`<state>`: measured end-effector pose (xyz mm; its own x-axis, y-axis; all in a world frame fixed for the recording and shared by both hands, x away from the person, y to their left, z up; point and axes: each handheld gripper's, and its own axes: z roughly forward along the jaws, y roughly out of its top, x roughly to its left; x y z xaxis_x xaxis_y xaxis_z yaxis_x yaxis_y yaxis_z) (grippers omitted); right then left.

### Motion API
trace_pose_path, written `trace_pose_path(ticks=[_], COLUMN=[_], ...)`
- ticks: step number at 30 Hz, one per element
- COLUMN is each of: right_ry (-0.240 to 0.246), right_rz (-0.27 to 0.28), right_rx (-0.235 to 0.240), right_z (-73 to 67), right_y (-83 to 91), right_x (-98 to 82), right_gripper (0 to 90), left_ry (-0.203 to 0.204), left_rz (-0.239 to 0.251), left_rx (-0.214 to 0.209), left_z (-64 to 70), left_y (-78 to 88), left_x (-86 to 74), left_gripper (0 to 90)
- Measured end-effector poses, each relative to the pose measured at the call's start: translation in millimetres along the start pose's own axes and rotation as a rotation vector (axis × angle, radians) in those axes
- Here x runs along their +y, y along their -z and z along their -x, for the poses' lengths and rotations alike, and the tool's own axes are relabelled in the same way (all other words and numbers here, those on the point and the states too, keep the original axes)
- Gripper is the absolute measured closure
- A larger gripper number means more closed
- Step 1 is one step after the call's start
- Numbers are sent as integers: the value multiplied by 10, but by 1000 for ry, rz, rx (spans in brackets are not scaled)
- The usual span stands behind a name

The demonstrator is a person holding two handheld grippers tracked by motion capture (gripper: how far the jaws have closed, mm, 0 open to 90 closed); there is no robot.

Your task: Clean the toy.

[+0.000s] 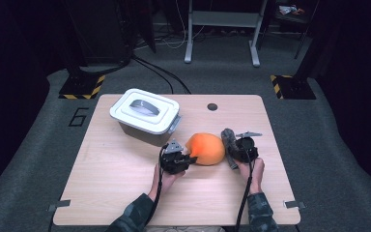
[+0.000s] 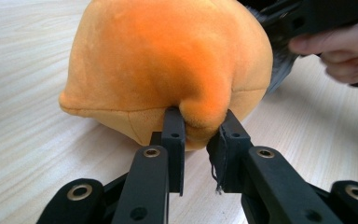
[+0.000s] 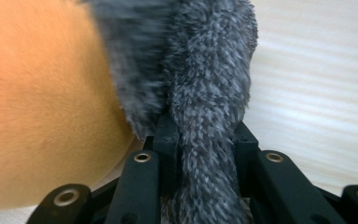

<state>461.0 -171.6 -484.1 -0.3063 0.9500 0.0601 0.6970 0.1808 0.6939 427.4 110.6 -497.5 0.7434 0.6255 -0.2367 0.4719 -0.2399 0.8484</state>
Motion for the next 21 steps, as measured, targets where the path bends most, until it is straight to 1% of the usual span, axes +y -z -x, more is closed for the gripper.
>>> trace_pose_path(ticks=[2, 3, 4, 5, 6, 7, 8, 9, 10, 12, 13, 14, 15, 16, 17, 18, 19, 21], right_ry=[13, 30, 30, 54, 54, 71, 94, 121, 121, 153, 162, 191, 201, 201, 201, 201, 203, 209], right_rz=[39, 79, 79, 118, 118, 131, 152, 162, 162, 173, 167, 167, 166, 166, 163, 163, 160, 149], right_rx=[-3, -3, -3, 11, 11, 22, 54, 70, 70, 99, 106, 113, 117, 117, 134, 134, 159, 184], right_z=[-4, -40, -40, -119, -119, -172, -287, -370, -370, -501, -566, -660, -696, -696, -752, -752, -799, -833], right_y=[130, 284, 284, 426, 426, 486, 567, 604, 604, 625, 627, 610, 597, 597, 577, 577, 555, 532], right_x=[49, 107, 107, 169, 169, 199, 244, 272, 272, 306, 318, 339, 350, 350, 365, 365, 378, 387], right_gripper=[712, 712, 712, 712, 712, 712, 711, 711, 711, 710, 709, 709, 708, 708, 708, 708, 708, 706], left_ry=[1, -1, -1, -3, -3, -4, -5, -9, -8, -14, -11, -17, -9, -9, -6, -6, -5, -3], left_rz=[0, -1, -1, 1, 1, -3, -2, 1, 1, 1, 0, -2, -2, -2, -6, -6, -5, -5], left_rx=[0, 1, 1, 5, 5, 4, 5, 9, 9, 11, 10, 13, 15, 15, 15, 15, 15, 13], left_z=[0, 3, 3, 13, 13, 14, 16, 20, 21, 21, 23, 18, 19, 19, 11, 11, 10, 19], left_y=[2, 3, 3, 2, 2, 5, 6, 2, 3, 3, 6, 7, 8, 8, 13, 13, 14, 11], left_x=[-1, 1, 1, 5, 5, 7, 8, 7, 7, 8, 7, 9, 8, 8, 10, 10, 10, 9], left_gripper=[765, 764, 765, 765, 765, 765, 765, 765, 765, 765, 764, 764, 764, 764, 765, 765, 764, 764])
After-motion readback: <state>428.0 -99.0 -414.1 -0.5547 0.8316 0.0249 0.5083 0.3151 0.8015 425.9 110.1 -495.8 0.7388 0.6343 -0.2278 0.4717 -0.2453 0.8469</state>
